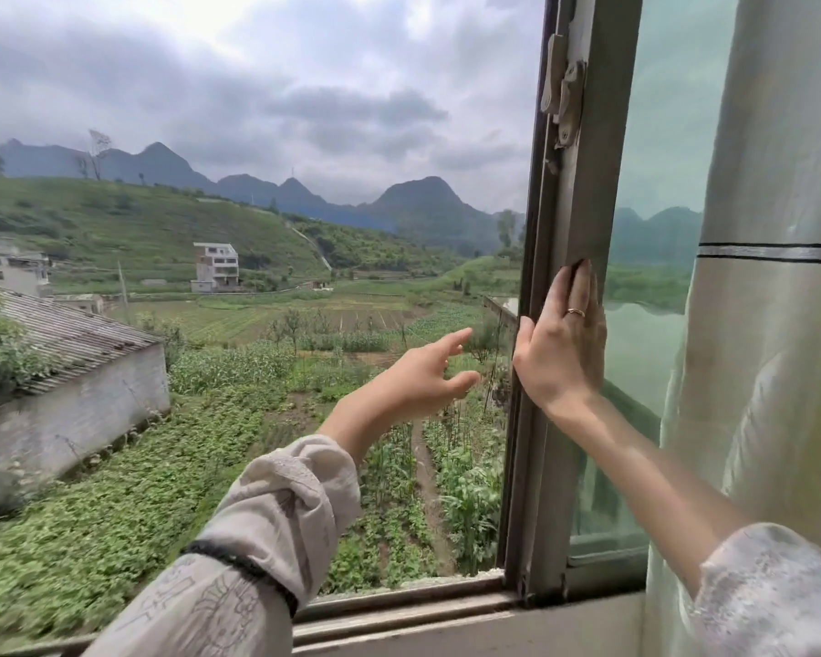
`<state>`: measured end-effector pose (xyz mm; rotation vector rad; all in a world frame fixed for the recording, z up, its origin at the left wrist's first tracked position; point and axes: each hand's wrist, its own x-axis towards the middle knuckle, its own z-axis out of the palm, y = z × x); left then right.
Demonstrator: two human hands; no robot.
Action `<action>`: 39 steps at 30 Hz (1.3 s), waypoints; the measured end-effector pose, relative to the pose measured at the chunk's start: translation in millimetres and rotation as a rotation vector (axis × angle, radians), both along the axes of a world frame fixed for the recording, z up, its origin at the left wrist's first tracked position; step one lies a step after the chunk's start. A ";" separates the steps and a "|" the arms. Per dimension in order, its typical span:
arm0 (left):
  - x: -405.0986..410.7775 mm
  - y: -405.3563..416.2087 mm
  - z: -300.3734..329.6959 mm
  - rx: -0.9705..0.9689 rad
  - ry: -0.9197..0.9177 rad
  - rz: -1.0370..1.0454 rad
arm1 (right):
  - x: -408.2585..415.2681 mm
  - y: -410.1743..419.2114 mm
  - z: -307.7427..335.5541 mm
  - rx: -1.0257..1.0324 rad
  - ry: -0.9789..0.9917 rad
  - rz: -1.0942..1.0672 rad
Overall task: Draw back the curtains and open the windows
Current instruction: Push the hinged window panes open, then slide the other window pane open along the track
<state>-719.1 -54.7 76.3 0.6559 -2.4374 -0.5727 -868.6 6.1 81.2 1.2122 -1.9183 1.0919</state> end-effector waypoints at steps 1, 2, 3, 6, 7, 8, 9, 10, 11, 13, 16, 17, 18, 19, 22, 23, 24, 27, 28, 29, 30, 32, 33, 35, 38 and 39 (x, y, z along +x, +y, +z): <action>19.9 -2.2 0.8 -0.039 -0.028 0.032 | 9.7 -0.8 0.0 0.033 -0.016 0.000; 46.0 -5.8 0.2 -0.057 -0.056 0.072 | 26.7 -3.8 -1.5 0.055 -0.015 0.019; 71.5 -8.7 -0.2 -0.052 -0.081 0.109 | 43.7 -7.3 -3.2 0.074 0.016 0.045; 148.5 -16.4 -3.6 -0.001 -0.108 0.219 | 108.3 -21.8 -7.7 0.193 0.163 0.200; 177.5 -17.8 -6.6 0.006 -0.115 0.259 | 135.4 -29.2 -8.2 0.240 0.199 0.277; 204.4 -19.9 -9.0 0.007 -0.122 0.296 | 162.1 -35.5 -6.9 0.291 0.231 0.349; 229.7 -21.6 -10.8 0.001 -0.127 0.333 | 188.1 -40.8 -5.4 0.339 0.250 0.434; 261.6 -23.5 -12.9 -0.008 -0.138 0.382 | 220.3 -47.4 -4.5 0.384 0.267 0.537; 291.4 -25.3 -14.6 -0.023 -0.147 0.430 | 250.8 -53.5 -3.8 0.426 0.276 0.647; 349.1 -27.8 -17.0 -0.051 -0.166 0.550 | 308.3 -63.3 -3.7 0.503 0.314 0.834; 447.6 -24.9 -20.9 -0.051 -0.207 0.726 | 404.6 -82.6 -6.6 0.616 0.403 1.003; 478.0 -22.6 -24.0 -0.045 -0.225 0.774 | 434.2 -89.5 -8.7 0.647 0.423 1.038; 504.3 -19.7 -27.6 -0.029 -0.231 0.824 | 459.0 -94.2 -12.0 0.672 0.450 1.059; 538.9 -15.9 -30.5 -0.028 -0.238 0.885 | 492.3 -101.4 -15.4 0.698 0.468 1.100; 628.1 -1.2 -34.2 0.009 -0.275 1.033 | 579.3 -118.3 -25.5 0.755 0.541 1.230; 646.8 1.9 -35.4 0.023 -0.283 1.058 | 596.5 -121.6 -28.3 0.771 0.572 1.245; 675.1 9.3 -36.2 0.041 -0.288 1.113 | 626.4 -125.5 -31.2 0.789 0.604 1.279; 745.6 19.7 -39.3 0.052 -0.271 1.234 | 703.0 -141.7 -34.3 0.809 0.657 1.364; 763.3 22.4 -39.5 0.061 -0.265 1.268 | 725.1 -147.3 -34.1 0.810 0.672 1.396; 780.7 23.5 -40.4 0.061 -0.265 1.289 | 746.7 -153.1 -33.5 0.810 0.691 1.420; 797.5 24.3 -40.5 0.070 -0.263 1.314 | 769.4 -159.4 -32.9 0.808 0.709 1.437; 832.8 21.0 -38.9 0.080 -0.259 1.367 | 815.4 -174.3 -31.1 0.795 0.751 1.457; 848.8 17.0 -37.5 0.075 -0.256 1.388 | 835.2 -182.2 -30.1 0.787 0.772 1.467; 882.1 6.5 -32.7 0.058 -0.237 1.441 | 878.1 -201.2 -26.8 0.753 0.823 1.484; 930.0 -12.2 -24.8 0.026 -0.219 1.506 | 936.4 -229.7 -18.5 0.701 0.853 1.501; 947.5 -18.7 -22.1 0.017 -0.214 1.524 | 955.9 -238.3 -14.6 0.681 0.864 1.492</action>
